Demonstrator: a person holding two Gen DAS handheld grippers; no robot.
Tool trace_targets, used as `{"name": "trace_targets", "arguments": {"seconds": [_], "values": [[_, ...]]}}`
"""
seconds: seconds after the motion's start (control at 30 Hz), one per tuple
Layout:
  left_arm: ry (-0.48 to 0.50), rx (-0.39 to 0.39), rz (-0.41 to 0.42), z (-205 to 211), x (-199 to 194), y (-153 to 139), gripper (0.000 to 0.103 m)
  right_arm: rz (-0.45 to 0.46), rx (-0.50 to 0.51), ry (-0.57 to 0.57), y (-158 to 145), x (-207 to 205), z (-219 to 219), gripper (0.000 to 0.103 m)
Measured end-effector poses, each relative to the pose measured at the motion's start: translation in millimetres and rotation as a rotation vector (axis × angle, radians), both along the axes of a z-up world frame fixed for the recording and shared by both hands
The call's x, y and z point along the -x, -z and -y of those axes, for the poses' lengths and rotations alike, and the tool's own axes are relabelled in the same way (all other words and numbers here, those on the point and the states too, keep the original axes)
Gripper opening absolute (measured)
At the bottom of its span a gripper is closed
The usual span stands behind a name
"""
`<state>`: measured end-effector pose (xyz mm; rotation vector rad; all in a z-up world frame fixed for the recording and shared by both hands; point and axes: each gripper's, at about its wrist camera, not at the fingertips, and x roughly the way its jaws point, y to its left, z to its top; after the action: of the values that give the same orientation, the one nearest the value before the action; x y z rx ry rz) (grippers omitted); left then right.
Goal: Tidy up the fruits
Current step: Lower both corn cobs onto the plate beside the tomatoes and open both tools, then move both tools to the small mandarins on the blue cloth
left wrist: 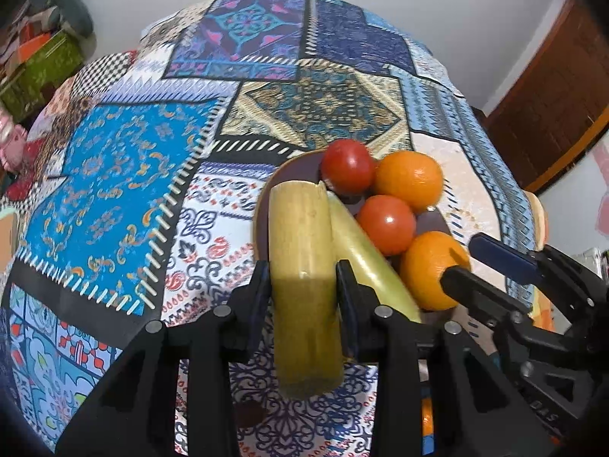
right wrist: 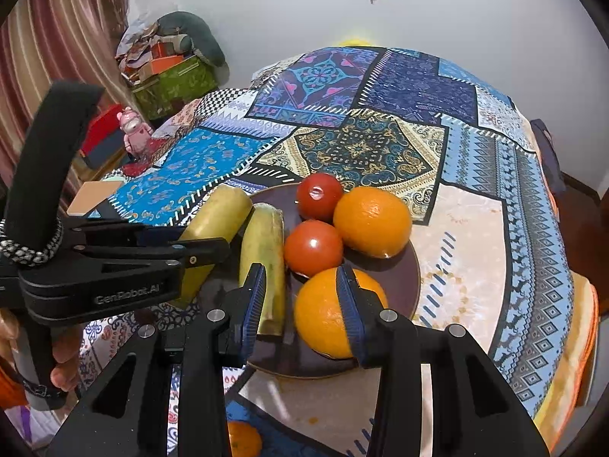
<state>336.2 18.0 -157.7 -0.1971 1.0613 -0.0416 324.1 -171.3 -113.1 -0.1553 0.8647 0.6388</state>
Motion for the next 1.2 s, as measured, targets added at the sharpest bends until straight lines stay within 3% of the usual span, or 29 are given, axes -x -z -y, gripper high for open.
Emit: {"name": "trace_targets", "arguments": {"seconds": [0.5, 0.83, 1.03, 1.2], "values": [[0.035, 0.006, -0.022, 2.9, 14.9, 1.2, 0.036, 0.01, -0.007, -0.012, -2.5, 10.8, 3.7, 0.037], [-0.044, 0.041, -0.031, -12.3, -8.5, 8.3, 0.037, 0.01, -0.007, -0.018, 2.0, 9.8, 2.0, 0.037], [-0.007, -0.018, -0.012, -1.6, -5.9, 3.6, 0.038, 0.009, -0.005, -0.01, 3.1, 9.9, 3.7, 0.037], [0.039, -0.043, 0.037, 6.5, 11.2, -13.2, 0.047, 0.006, -0.02, 0.002, -0.4, 13.0, 5.9, 0.037]]}}
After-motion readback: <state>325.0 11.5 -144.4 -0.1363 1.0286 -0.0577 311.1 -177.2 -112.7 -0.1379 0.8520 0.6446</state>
